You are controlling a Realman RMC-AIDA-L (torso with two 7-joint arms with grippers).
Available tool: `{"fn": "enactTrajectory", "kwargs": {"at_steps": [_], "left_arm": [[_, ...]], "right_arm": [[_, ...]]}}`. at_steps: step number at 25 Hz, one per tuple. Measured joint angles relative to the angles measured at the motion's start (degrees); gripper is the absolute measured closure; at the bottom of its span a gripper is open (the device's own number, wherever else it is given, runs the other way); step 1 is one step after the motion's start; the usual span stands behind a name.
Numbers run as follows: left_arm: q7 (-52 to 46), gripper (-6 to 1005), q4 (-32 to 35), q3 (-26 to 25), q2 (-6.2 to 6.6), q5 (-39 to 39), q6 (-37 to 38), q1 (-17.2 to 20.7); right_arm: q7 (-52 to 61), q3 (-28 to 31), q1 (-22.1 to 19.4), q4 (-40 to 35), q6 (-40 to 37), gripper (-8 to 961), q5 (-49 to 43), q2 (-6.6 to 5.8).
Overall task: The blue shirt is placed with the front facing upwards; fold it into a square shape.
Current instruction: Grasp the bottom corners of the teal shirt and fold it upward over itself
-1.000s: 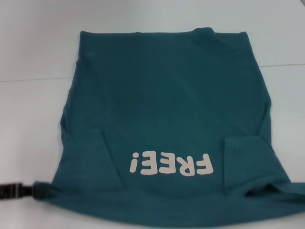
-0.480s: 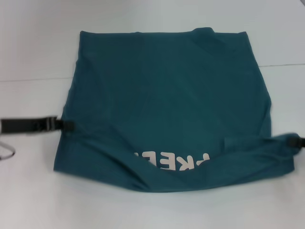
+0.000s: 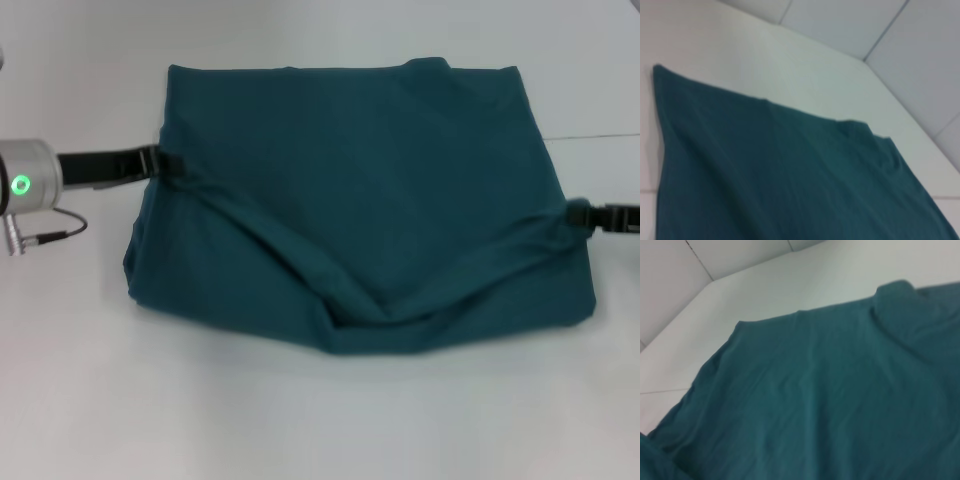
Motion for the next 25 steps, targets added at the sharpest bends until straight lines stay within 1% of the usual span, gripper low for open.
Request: {"fn": "enactTrajectory", "kwargs": {"at_steps": [4,9,10,11,14,16,20,21,25], "left_arm": [[0.01,863,-1.19,0.04,-0.20,-1.82,-3.84,-1.42],[-0.01,860,-1.36,0.09,-0.07,-3.56,-6.52,-3.02],[-0.06,860,-1.36,0.09,0.03,-3.75,-6.96,-3.37],[-0.12,859,-1.37,0.09,0.12,-3.86,-7.49,-3.68],[-0.37,858,-1.40,0.08,0.25,-3.98,-9.13,-4.62],[-0.40,857,-1.67,0.08,0.12,-4.01,-10.10,-4.92],[0.34,855,-3.63,0.03,-0.25,-4.08,-12.57,-4.78],[1.36,855,-4.97,-0.25,-0.38,-4.44,-13.71,-4.25],[4.04,853,-6.72,-0.42,-0.63,-6.80,-15.26,-2.84]], "right_arm": [[0.39,-2.07,2.34,0.00,3.26,929,-0.03,-0.53],[1.93,-3.65,4.82,-0.14,4.60,929,-0.03,-2.09],[3.00,-4.18,5.46,-0.83,5.39,929,-0.01,-2.66],[3.00,-4.18,5.46,-0.83,5.39,929,-0.01,-2.66],[4.17,-4.46,6.29,-1.43,6.21,929,0.13,-3.23],[4.42,-4.71,6.77,-1.14,7.06,929,0.09,-3.36],[4.19,-6.06,7.05,1.03,10.08,929,0.14,-3.07],[3.70,-6.18,7.15,2.16,11.35,929,0.21,-2.97],[1.29,-6.45,7.96,6.05,15.63,930,0.16,-2.64]]}}
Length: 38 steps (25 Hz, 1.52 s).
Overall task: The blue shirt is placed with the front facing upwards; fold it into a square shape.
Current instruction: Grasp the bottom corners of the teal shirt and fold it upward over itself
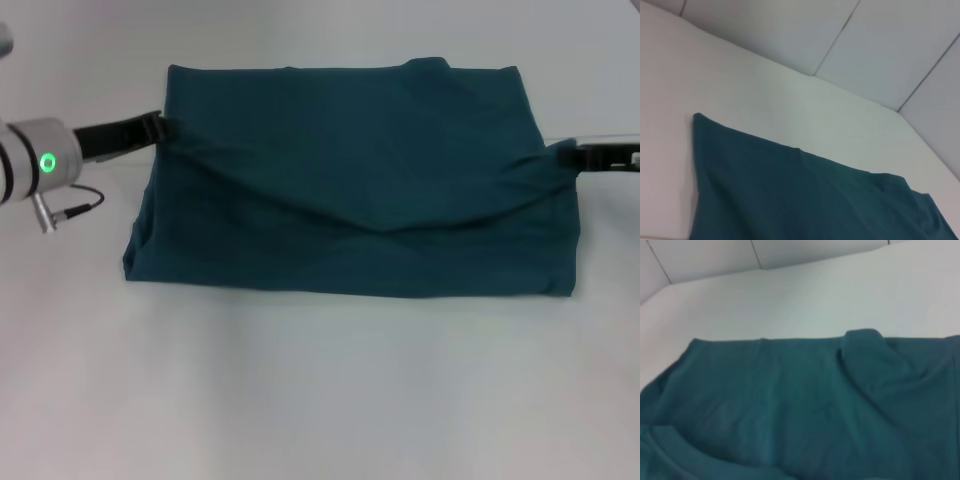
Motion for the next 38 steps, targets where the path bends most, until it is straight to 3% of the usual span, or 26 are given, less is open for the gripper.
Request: {"fn": "enactTrajectory", "kwargs": {"at_steps": [9,23,32,35,38], "left_arm": [[3.86,848,-1.12,0.46,-0.86,-3.97,-1.72,2.62],[5.66,842,-2.00,0.75,-1.31,-4.04,-1.89,2.45],[5.69,837,-1.54,3.47,-2.04,-3.99,-2.49,2.42],[5.33,836,-0.68,3.43,-1.93,-4.04,-2.49,2.62],[5.13,742,1.17,2.83,-1.93,-4.51,-2.56,3.51]], "right_arm": [[-2.00,-2.34,1.56,4.58,5.96,915,0.10,0.72],[-2.04,-2.48,1.61,4.86,8.71,886,-0.04,1.90],[-1.57,-2.71,1.69,4.92,8.57,867,-0.12,1.94],[-1.56,-2.74,1.44,4.67,8.54,724,-0.12,2.01],[-1.55,-2.77,1.25,4.29,8.42,597,-0.15,2.00]]}}
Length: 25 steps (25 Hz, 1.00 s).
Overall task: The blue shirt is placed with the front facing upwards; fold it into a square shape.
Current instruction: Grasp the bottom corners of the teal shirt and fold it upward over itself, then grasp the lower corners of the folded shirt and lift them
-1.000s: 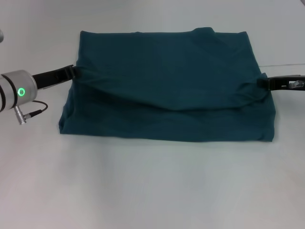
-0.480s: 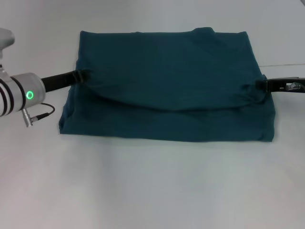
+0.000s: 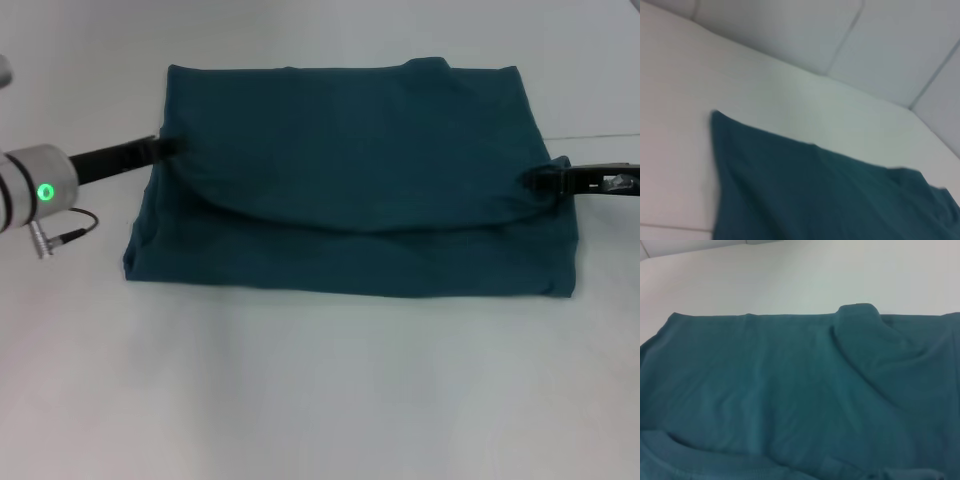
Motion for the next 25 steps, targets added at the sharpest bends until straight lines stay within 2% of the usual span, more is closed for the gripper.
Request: {"fn": "enactTrajectory", "kwargs": {"at_steps": [3,7,11,13,18,25], "left_arm": [[-0.46,648,1.59,0.03,0.10,-1.59,0.43,1.22],[-1.56,455,3.71,0.52,0.28,-2.55,1.66,2.99],[-1.65,254,6.13,0.33,0.27,-2.88,3.82,4.75],[-1.66,255,7.60,0.35,0.13,-3.75,5.02,5.78],[-1.68,256,10.38,0.44,0.03,-6.16,9.08,8.38],[-1.13,258,12.18,0.67,0.28,-7.20,16.06,11.68]], "right_arm": [[0.06,-0.05,-0.32,-0.87,-0.78,504,0.01,-0.04],[0.83,-0.02,-1.04,-2.56,-2.29,381,0.19,-0.08],[1.06,0.31,-2.33,-5.41,-4.65,329,1.22,0.24],[1.33,0.20,-3.04,-7.02,-5.58,303,1.86,0.58],[1.61,0.23,-5.26,-11.22,-9.30,147,2.41,1.72],[3.98,0.43,-9.94,-16.54,-16.97,156,2.61,3.01]]}}
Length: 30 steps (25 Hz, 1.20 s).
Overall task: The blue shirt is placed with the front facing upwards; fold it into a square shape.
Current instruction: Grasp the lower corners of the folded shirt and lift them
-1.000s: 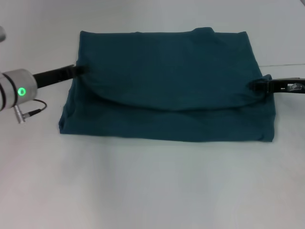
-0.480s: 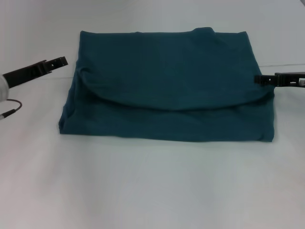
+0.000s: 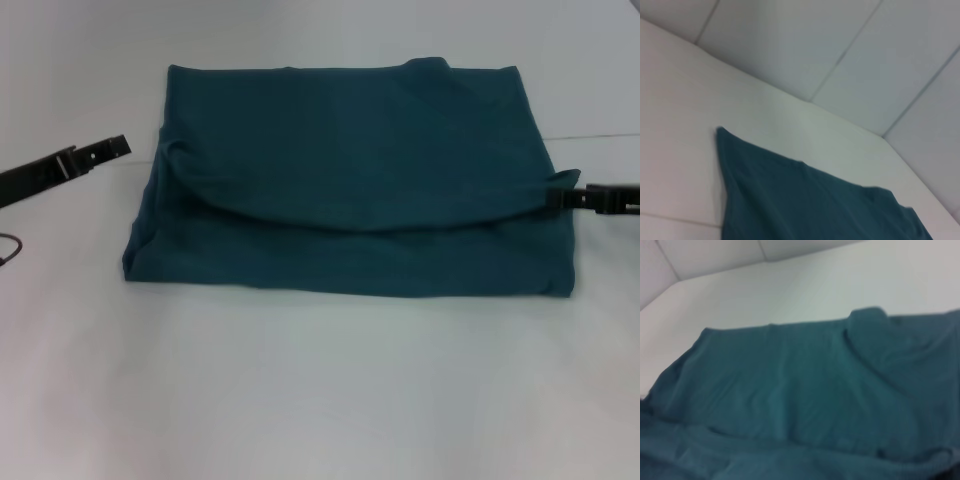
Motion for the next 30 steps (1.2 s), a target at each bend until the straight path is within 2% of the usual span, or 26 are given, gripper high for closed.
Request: {"fn": "enactTrajectory", "kwargs": {"at_steps": [4,9,23,30], "left_arm": [[0.70,260,0.91,0.03,-0.26,0.17,2.81,1.09],[1.82,261,1.57,1.40,-0.36,0.40,5.60,2.24],[4.60,260,1.30,2.27,-0.86,0.44,5.73,3.34],[4.76,260,1.20,2.97,-1.02,0.44,5.30,3.43]], "right_arm": [[1.27,0.02,-2.71,-1.85,-4.93,161,0.04,0.47],[3.63,-0.69,-4.04,-1.32,-7.00,160,-0.75,0.57],[4.71,-0.84,-5.31,1.20,-5.60,163,-2.06,1.34],[4.51,-0.84,-4.43,1.68,-3.58,165,-2.06,2.36]]}}
